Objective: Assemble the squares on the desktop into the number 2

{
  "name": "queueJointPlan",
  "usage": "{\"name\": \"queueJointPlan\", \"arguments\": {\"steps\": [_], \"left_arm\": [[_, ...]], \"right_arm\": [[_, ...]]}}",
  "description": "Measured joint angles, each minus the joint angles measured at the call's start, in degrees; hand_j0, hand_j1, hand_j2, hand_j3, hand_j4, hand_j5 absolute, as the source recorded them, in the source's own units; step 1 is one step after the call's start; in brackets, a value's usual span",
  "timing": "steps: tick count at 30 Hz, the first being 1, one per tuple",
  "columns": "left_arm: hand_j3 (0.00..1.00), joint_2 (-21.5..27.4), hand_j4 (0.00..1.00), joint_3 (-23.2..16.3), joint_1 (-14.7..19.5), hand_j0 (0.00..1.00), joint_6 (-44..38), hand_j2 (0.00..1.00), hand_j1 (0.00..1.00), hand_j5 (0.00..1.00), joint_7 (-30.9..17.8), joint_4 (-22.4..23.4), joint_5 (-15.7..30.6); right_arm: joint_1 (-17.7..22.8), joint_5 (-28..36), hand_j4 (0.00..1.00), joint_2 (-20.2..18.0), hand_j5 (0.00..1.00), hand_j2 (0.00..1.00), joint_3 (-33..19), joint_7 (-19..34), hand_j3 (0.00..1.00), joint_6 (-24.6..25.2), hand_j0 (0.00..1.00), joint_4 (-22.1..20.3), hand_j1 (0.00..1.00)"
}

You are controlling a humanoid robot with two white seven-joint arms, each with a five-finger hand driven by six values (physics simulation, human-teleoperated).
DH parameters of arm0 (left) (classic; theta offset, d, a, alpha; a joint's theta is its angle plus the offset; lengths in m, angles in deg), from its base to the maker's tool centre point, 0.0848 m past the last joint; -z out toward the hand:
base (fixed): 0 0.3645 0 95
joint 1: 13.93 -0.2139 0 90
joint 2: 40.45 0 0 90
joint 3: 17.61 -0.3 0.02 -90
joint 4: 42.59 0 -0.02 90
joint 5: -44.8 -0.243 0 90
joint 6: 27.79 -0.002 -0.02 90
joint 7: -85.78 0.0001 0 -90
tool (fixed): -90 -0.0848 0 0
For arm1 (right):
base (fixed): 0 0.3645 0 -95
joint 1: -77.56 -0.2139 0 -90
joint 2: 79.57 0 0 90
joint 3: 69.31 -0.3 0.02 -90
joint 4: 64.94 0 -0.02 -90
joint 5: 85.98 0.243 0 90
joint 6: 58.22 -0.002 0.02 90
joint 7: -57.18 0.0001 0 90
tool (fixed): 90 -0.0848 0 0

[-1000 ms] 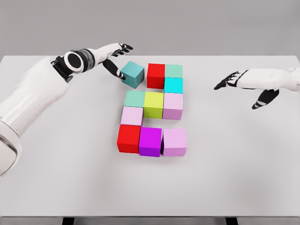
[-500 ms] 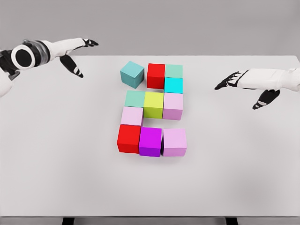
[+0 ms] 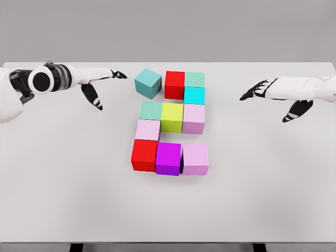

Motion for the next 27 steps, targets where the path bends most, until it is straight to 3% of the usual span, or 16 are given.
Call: {"name": "queueJointPlan", "arguments": {"steps": [27], "left_arm": [[1.00,-3.79,1.00,-0.05,-0.44,1.00,0.09,1.00,1.00,1.00,0.04,-1.02,-0.17]], "right_arm": [[0.00,0.00,1.00,0.06,1.00,1.00,0.00,0.00,1.00,0.00,1.00,-0.01,1.00]]}}
